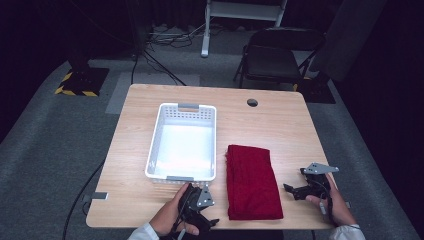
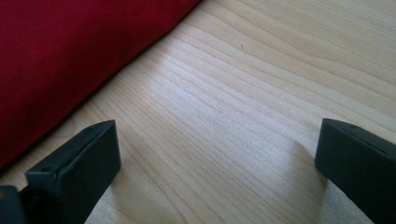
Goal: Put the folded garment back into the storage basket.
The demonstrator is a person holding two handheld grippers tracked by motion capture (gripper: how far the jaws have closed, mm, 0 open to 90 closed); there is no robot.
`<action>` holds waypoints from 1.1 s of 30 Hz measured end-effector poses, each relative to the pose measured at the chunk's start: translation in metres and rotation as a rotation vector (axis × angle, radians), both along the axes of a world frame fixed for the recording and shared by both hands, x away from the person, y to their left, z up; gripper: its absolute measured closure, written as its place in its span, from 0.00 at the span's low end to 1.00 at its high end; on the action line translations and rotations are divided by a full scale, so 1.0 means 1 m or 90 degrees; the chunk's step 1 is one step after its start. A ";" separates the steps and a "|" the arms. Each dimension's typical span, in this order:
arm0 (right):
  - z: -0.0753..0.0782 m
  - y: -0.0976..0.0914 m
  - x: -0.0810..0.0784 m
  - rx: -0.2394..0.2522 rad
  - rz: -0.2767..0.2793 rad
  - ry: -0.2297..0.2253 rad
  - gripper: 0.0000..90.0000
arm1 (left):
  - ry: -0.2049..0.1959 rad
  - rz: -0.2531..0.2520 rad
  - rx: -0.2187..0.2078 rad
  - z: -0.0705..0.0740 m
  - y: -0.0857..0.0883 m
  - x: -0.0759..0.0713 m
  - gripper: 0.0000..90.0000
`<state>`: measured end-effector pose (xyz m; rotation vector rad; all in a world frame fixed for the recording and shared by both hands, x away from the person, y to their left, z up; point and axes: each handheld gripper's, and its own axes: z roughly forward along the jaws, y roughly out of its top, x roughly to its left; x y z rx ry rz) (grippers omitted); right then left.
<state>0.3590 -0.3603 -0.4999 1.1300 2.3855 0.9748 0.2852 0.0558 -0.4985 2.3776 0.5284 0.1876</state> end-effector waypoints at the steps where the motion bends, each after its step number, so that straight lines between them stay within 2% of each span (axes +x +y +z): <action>1: 0.000 0.000 0.000 0.000 0.001 0.000 0.00 | 0.001 -0.001 0.001 0.000 0.000 0.000 0.01; 8: 0.000 -0.001 0.000 0.000 0.004 0.001 0.00 | 0.002 0.008 0.001 0.001 -0.005 -0.005 0.03; 14: 0.000 0.000 0.001 0.000 0.001 0.000 0.00 | 0.000 -0.008 0.012 0.004 -0.011 -0.013 0.05; 15: 0.000 0.000 0.001 0.001 0.000 0.000 0.00 | -0.002 -0.013 0.012 0.005 -0.012 -0.013 0.06; 17: 0.000 0.000 0.001 0.000 -0.001 0.000 0.00 | 0.011 -0.015 0.002 0.006 -0.014 -0.014 0.07; 21: 0.000 0.000 0.001 0.000 -0.004 0.000 0.00 | 0.006 -0.020 0.010 0.007 -0.020 -0.015 0.07; 33: 0.000 0.000 0.001 0.000 -0.010 0.001 0.00 | 0.024 -0.029 0.014 0.007 -0.036 -0.012 0.07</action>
